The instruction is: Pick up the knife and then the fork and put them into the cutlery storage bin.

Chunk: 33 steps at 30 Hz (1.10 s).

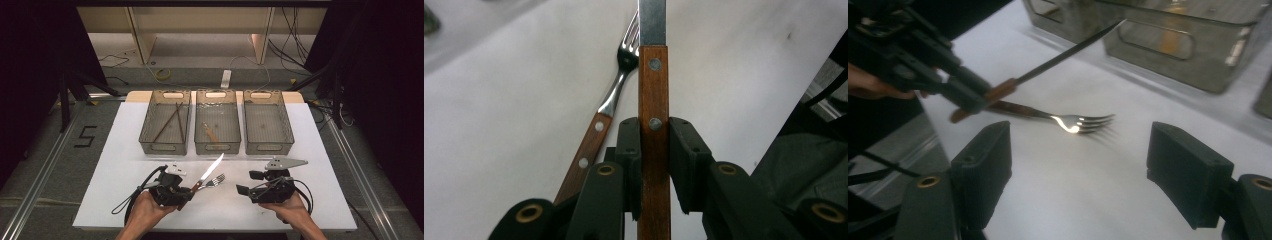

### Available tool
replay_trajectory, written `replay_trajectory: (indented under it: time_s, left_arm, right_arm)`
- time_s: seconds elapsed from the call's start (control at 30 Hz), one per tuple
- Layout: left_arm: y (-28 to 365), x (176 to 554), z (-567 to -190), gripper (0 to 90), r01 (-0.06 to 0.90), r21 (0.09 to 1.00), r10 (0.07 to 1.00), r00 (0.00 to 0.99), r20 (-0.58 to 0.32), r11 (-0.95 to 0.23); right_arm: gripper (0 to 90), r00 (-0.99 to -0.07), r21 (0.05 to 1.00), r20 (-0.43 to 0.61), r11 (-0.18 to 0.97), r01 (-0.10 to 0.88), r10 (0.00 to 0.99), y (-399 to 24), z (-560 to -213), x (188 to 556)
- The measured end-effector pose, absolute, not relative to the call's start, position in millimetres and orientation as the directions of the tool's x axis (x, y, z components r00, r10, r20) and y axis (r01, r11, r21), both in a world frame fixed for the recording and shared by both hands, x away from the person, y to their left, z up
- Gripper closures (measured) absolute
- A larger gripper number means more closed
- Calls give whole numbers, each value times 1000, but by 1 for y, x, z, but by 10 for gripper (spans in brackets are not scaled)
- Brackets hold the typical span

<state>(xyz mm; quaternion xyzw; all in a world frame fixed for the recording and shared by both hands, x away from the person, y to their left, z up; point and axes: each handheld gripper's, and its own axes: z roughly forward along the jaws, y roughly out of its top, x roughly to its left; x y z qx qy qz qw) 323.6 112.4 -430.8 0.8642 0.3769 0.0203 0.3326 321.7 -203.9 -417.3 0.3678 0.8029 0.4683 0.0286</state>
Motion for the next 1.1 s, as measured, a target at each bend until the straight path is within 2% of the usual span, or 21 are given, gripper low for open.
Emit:
replay_trajectory:
  time_s: [0.47, 0.6, 1.1]
  left_arm:
    - [93, 326, -418, 756, 588, 687, 656, 724, -212, -428]
    - [88, 326, -414, 756, 571, 708, 653, 729, -206, -414]
    - [72, 319, -410, 756, 524, 754, 626, 755, -196, -396]
  right_arm:
    - [284, -694, 761, 377, 221, 610, 614, -187, -414, 332]
    - [305, -699, 753, 411, 213, 622, 585, -179, -415, 335]
    - [445, -696, 742, 465, 187, 643, 547, -160, -417, 344]
